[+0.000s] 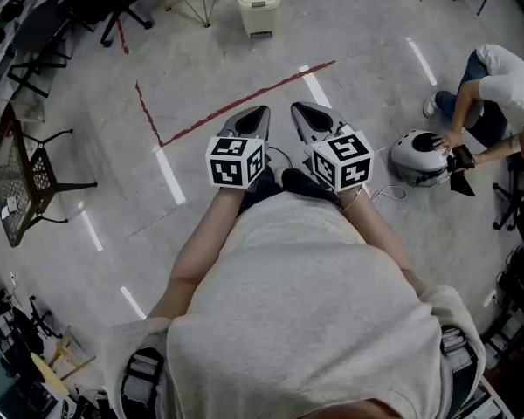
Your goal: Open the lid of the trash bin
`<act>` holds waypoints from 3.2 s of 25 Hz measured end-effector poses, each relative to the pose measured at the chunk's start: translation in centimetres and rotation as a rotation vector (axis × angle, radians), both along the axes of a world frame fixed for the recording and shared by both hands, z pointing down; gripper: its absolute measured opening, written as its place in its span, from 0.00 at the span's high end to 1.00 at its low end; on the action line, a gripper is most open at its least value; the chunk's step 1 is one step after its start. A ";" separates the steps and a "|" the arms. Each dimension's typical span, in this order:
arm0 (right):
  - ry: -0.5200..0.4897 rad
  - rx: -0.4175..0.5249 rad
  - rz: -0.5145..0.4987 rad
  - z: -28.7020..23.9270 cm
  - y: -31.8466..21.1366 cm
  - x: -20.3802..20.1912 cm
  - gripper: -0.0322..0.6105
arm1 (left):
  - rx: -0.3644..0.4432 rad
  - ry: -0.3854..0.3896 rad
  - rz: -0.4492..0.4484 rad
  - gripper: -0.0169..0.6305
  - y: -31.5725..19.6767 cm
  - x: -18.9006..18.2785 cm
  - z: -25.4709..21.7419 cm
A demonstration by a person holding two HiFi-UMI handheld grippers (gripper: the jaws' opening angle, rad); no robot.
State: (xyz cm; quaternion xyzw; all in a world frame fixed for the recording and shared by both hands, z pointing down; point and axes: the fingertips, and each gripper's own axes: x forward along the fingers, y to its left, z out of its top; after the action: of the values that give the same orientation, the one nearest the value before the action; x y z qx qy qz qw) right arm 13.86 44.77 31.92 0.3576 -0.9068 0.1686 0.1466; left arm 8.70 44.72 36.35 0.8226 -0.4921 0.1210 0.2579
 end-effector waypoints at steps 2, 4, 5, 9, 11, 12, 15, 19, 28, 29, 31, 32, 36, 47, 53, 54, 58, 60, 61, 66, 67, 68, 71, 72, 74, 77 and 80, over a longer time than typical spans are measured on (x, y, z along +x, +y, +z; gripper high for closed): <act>-0.009 -0.006 -0.002 0.2 0.2 0.6 0.94 | -0.007 0.006 -0.019 0.96 0.4 0.4 0.3; -0.020 -0.016 -0.004 0.5 0.2 1.0 0.94 | -0.012 0.010 -0.030 0.96 0.6 0.8 0.5; -0.023 -0.022 -0.006 0.7 0.2 1.1 0.94 | -0.014 0.008 -0.034 0.96 0.7 0.8 0.6; -0.028 -0.031 -0.008 1.0 -0.3 0.8 0.94 | -0.012 0.010 -0.062 0.96 0.1 -0.2 0.6; -0.028 -0.032 -0.003 1.0 -1.2 0.7 0.94 | -0.014 0.009 -0.067 0.96 -0.8 -0.5 0.7; -0.027 -0.034 0.001 1.0 -1.7 0.6 0.94 | -0.017 0.009 -0.066 0.96 -1.2 -0.5 0.8; -0.027 -0.039 0.019 1.3 -3.5 0.4 0.94 | -0.023 0.010 -0.050 0.96 -3.1 -0.7 1.2; -0.017 -0.048 0.047 2.1 -7.2 -0.4 0.94 | -0.031 0.019 -0.027 0.96 -6.8 -1.9 1.9; -0.007 -0.019 0.091 1.1 -19.2 -6.1 0.94 | -0.010 0.053 -0.001 0.96 -19.5 -7.9 0.4; -0.006 -0.017 0.095 0.9 -20.4 -6.7 0.94 | -0.010 0.053 0.007 0.96 -20.8 -8.5 0.3; -0.002 -0.012 0.107 0.7 -22.6 -7.7 0.94 | -0.004 0.053 0.023 0.96 -23.2 -9.5 0.1; -0.001 -0.010 0.114 0.6 -23.7 -8.1 0.94 | 0.001 0.051 0.031 0.96 -24.4 -9.9 0.0; 0.000 -0.017 0.148 0.6 -26.9 -9.4 0.94 | 0.004 0.040 0.057 0.96 -27.9 -11.4 -0.2; 0.026 -0.084 0.134 2.1 -31.4 -11.1 0.94 | -0.069 0.076 0.084 0.96 -32.1 -12.2 1.5; 0.038 -0.115 0.097 3.0 -35.6 -12.0 0.94 | -0.103 0.076 0.049 0.96 -35.5 -13.1 2.5; 0.037 -0.116 0.092 3.2 -36.3 -12.2 0.94 | -0.106 0.074 0.043 0.96 -36.1 -13.3 2.8; 0.036 -0.126 0.079 3.8 -39.9 -12.3 0.94 | -0.113 0.069 0.027 0.96 -39.2 -13.7 3.2; 0.034 -0.128 0.073 3.9 -42.2 -12.4 0.94 | -0.118 0.069 0.019 0.96 -41.4 -13.9 3.2; 0.033 -0.130 0.068 3.9 -43.4 -12.5 0.94 | -0.119 0.069 0.014 0.96 -42.6 -14.0 3.2; 0.028 -0.134 0.044 3.5 -49.8 -12.2 0.94 | -0.125 0.086 -0.005 0.96 -48.4 -13.4 3.0; 0.025 -0.133 0.039 3.4 -51.0 -12.1 0.94 | -0.128 0.091 -0.011 0.96 -49.6 -13.2 3.0; 0.023 -0.132 0.034 3.4 -52.1 -12.0 0.94 | -0.130 0.095 -0.017 0.96 -50.8 -12.9 3.0; 0.020 -0.134 0.016 3.3 -55.0 -11.5 0.94 | -0.124 0.094 -0.013 0.96 -53.8 -11.9 2.8; 0.020 -0.137 0.011 3.4 -55.8 -11.3 0.94 | -0.122 0.090 -0.012 0.96 -54.5 -11.6 2.8; 0.019 -0.143 0.002 3.6 -57.4 -11.1 0.94 | -0.126 0.088 -0.025 0.96 -56.0 -11.5 2.9; 0.017 -0.155 -0.009 4.0 -59.3 -10.8 0.94 | -0.144 0.092 -0.051 0.96 -57.7 -11.6 3.4; 0.020 -0.178 -0.018 4.7 -60.2 -10.8 0.94 | -0.176 0.105 -0.069 0.96 -58.3 -11.7 4.1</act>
State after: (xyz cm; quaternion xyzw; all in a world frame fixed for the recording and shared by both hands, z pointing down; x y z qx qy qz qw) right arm 3.02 -15.45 36.63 0.3366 -0.8898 0.2438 0.1886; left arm -2.97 -13.62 40.45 0.7846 -0.4934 0.1115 0.3586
